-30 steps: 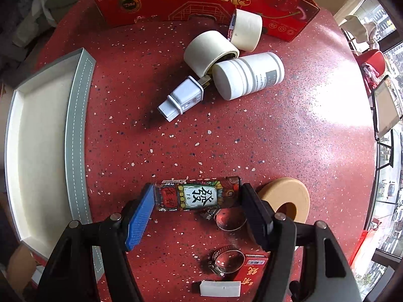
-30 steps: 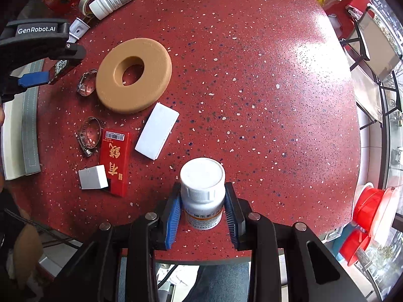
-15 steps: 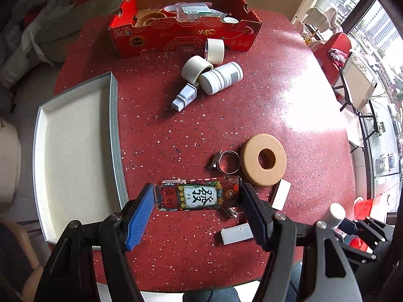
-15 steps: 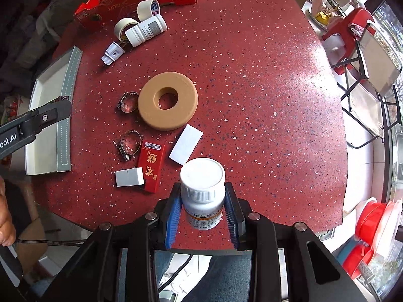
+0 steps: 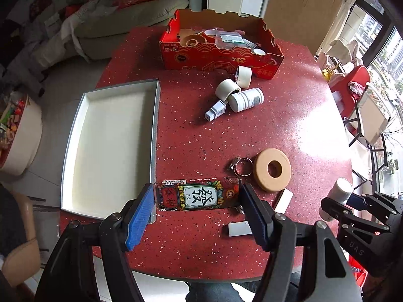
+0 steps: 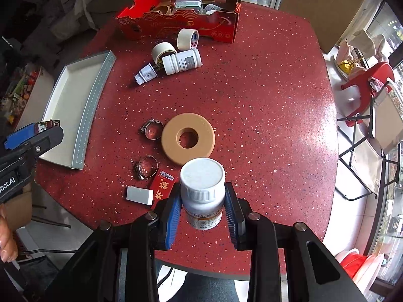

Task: Organize rigid objects
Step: 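Carry the red box with left tool while right tool carries the bottle to the white tray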

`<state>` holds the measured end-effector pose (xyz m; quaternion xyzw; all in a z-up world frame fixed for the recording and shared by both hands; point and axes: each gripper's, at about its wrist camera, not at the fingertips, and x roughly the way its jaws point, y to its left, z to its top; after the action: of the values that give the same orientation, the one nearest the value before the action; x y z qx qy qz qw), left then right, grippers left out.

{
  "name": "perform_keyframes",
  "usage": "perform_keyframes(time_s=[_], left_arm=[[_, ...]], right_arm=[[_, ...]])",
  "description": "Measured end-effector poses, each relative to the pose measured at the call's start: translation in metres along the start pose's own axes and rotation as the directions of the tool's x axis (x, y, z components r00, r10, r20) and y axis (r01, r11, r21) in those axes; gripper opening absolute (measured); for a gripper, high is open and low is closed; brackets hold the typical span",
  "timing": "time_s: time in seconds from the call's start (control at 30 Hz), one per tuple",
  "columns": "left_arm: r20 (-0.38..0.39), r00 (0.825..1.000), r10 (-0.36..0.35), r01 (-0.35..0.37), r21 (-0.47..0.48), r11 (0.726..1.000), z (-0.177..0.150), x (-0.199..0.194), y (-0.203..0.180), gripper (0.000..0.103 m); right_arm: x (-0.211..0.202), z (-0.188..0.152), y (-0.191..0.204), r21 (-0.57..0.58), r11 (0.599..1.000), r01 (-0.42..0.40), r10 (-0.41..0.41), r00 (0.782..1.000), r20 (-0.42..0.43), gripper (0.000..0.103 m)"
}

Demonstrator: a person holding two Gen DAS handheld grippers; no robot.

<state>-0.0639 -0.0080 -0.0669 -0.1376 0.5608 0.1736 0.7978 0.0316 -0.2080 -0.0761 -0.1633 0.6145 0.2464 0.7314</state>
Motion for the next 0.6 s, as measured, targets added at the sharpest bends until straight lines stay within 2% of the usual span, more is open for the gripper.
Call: perform_keyframes(time_s=[0.4, 0.6], left_arm=[[0.057, 0.995, 0.088, -0.078, -0.159, 0.984, -0.020, -0.025, 0.001, 0.072], [0.065, 0.990, 0.122, -0.106, -0.202, 0.974, -0.033, -0.038, -0.009, 0.072]], right_arm=[[-0.009, 0.006, -0.005, -0.140, 0.990, -0.033, 0.038, 0.999, 0.036, 0.034], [-0.013, -0.002, -0.013, -0.172, 0.984, -0.050, 0.057, 0.998, 0.034, 0.034]])
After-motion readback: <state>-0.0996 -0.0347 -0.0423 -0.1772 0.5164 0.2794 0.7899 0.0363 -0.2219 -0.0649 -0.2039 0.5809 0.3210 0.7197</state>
